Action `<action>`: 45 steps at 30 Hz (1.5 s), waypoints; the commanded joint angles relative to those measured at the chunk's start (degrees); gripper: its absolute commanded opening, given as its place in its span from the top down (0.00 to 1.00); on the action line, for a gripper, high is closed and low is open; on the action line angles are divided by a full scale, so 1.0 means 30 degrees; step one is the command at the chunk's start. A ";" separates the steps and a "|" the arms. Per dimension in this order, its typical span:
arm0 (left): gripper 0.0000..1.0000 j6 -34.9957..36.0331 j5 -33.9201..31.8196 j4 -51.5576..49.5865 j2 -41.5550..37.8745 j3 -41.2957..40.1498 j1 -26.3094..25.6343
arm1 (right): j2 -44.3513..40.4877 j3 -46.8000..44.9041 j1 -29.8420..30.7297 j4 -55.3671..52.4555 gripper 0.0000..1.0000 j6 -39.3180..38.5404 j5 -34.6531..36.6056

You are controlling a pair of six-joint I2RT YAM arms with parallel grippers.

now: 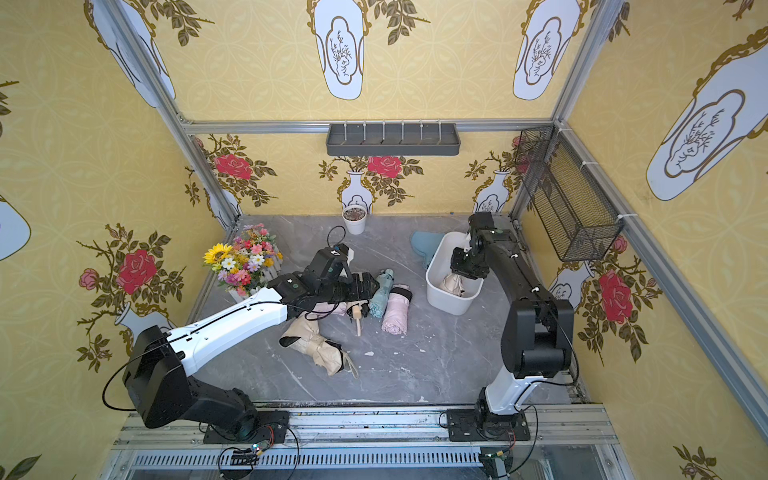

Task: Put the umbrella into the storage box
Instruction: Move the storage box to the center of the board, then place the umbrella in the storage box, then pick up the umbrella from the center of the board.

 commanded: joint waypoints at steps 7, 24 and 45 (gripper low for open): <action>0.05 -0.0415 0.0525 0.0230 -0.0237 -0.0312 0.0015 | 0.0770 0.0069 0.0122 0.0729 0.82 -0.1146 -0.1215; 0.05 -0.0611 0.0550 -0.0498 0.0695 0.0725 -0.0210 | 0.3529 0.1201 0.0254 0.2456 0.21 0.0352 -0.1195; 0.26 -0.2967 -0.0309 -0.1785 0.6073 0.3983 -0.2944 | -0.8113 -0.4273 0.0326 0.0332 0.21 0.2660 -0.0248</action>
